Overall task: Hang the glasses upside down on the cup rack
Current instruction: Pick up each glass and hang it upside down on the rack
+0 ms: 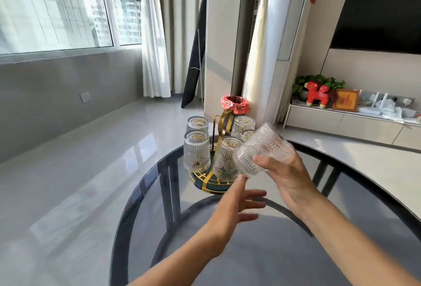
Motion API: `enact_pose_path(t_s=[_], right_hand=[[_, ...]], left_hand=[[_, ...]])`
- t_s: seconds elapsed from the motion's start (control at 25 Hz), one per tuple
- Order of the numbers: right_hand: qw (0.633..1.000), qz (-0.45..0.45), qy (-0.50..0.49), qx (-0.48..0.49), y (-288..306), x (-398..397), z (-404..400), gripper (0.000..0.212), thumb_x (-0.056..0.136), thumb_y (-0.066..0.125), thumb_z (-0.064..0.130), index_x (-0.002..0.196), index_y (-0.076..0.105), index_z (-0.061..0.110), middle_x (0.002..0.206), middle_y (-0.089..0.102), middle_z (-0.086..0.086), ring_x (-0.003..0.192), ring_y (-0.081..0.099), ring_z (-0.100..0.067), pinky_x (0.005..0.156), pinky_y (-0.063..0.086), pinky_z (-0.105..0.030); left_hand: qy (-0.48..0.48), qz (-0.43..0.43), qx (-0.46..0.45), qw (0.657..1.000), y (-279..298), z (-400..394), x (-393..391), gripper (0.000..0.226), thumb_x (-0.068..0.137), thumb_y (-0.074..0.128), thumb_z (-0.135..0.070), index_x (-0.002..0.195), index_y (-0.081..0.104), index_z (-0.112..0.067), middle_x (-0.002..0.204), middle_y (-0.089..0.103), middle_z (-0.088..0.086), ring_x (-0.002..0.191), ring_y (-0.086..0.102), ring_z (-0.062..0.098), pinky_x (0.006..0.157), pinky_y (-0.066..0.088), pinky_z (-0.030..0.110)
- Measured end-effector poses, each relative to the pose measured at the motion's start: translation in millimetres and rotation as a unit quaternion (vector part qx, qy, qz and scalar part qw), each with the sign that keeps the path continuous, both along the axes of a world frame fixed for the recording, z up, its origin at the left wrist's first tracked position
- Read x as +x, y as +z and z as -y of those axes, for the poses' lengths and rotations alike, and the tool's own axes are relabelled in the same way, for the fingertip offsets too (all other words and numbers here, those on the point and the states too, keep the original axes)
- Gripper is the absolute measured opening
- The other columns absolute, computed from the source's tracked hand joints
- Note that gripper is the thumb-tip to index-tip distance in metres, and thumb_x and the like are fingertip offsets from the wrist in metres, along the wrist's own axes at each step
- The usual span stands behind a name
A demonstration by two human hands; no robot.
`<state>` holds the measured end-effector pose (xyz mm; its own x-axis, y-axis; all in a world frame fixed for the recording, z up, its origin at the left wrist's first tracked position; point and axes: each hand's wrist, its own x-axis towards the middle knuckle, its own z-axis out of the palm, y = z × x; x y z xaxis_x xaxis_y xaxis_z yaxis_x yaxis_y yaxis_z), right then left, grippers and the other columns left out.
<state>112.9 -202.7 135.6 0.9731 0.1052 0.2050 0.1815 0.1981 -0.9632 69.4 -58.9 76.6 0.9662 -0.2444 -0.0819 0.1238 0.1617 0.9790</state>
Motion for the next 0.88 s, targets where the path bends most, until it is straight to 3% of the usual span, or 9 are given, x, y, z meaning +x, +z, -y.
enact_pose_path(t_s=[0.16,0.32,0.4,0.48,0.52,0.56,0.64,0.76,0.88], right_hand=[[0.997,0.031,0.074,0.010,13,-13,-48,0.071,0.065,0.084,0.009,0.128,0.053,0.010,0.120,0.066,-0.019,0.112,0.062,-0.034,0.094,0.049,-0.045],[0.983,0.028,0.181,0.013,31,0,-55,0.072,0.069,0.081,0.009,0.133,0.050,0.013,0.129,0.062,-0.015,0.119,0.059,-0.031,0.101,0.045,-0.043],[0.986,0.022,0.164,-0.024,44,19,-49,0.062,0.068,0.078,0.016,0.126,0.058,0.023,0.129,0.063,-0.006,0.119,0.058,-0.025,0.099,0.046,-0.038],[0.981,0.044,0.030,-0.185,51,48,-52,0.053,0.073,0.073,0.028,0.123,0.059,0.034,0.133,0.058,0.001,0.120,0.056,-0.021,0.096,0.045,-0.038],[0.947,0.072,-0.034,-0.310,52,62,-56,0.054,0.080,0.068,0.034,0.131,0.052,0.037,0.138,0.053,0.003,0.124,0.051,-0.021,0.099,0.043,-0.041],[0.891,0.109,-0.066,-0.436,50,76,-61,0.057,0.087,0.061,0.038,0.140,0.041,0.036,0.143,0.045,0.004,0.129,0.044,-0.022,0.103,0.037,-0.043],[0.792,0.168,-0.051,-0.585,39,100,-68,0.061,0.095,0.047,0.041,0.150,0.023,0.030,0.158,0.026,0.004,0.142,0.027,-0.021,0.111,0.024,-0.042],[0.776,0.196,-0.054,-0.598,28,117,-65,0.055,0.098,0.039,0.039,0.149,0.027,0.026,0.159,0.024,0.004,0.144,0.024,-0.020,0.115,0.019,-0.045],[0.767,0.233,-0.092,-0.591,27,120,-61,0.050,0.097,0.039,0.038,0.145,0.036,0.027,0.154,0.036,0.005,0.138,0.034,-0.023,0.111,0.027,-0.048]], left_hand=[[0.043,0.004,-0.136,0.990,47,-39,-8,0.053,0.090,0.050,-0.056,0.131,0.055,-0.024,0.124,0.068,0.012,0.112,0.066,0.032,0.099,0.051,0.045],[0.062,0.078,-0.146,0.984,87,-100,9,0.056,0.082,0.066,-0.044,0.130,0.054,-0.018,0.123,0.069,0.010,0.111,0.066,0.033,0.089,0.057,0.037],[0.114,0.123,-0.100,0.981,109,-130,30,0.058,0.074,0.073,-0.044,0.124,0.056,-0.019,0.108,0.075,0.005,0.099,0.071,0.027,0.079,0.059,0.034],[0.162,0.136,-0.035,0.977,126,-149,61,0.072,0.066,0.079,-0.043,0.129,0.053,-0.020,0.101,0.076,0.002,0.091,0.074,0.022,0.080,0.059,0.034],[0.181,0.140,0.003,0.973,131,-152,78,0.078,0.065,0.080,-0.041,0.134,0.051,-0.020,0.105,0.075,0.005,0.091,0.073,0.022,0.084,0.058,0.036],[0.193,0.148,0.044,0.969,135,-152,95,0.080,0.065,0.082,-0.037,0.136,0.049,-0.021,0.111,0.072,0.009,0.092,0.072,0.023,0.086,0.057,0.037],[0.204,0.175,0.128,0.955,140,-147,129,0.078,0.067,0.085,-0.032,0.136,0.050,-0.025,0.118,0.065,0.013,0.096,0.068,0.023,0.084,0.056,0.034],[0.197,0.205,0.239,0.929,143,-135,176,0.081,0.063,0.089,-0.032,0.135,0.052,-0.027,0.133,0.060,0.009,0.112,0.061,0.026,0.099,0.049,0.044],[0.179,0.220,0.362,0.888,143,-113,216,0.081,0.062,0.090,-0.030,0.135,0.054,-0.028,0.139,0.055,0.005,0.124,0.052,0.026,0.104,0.038,0.036]])
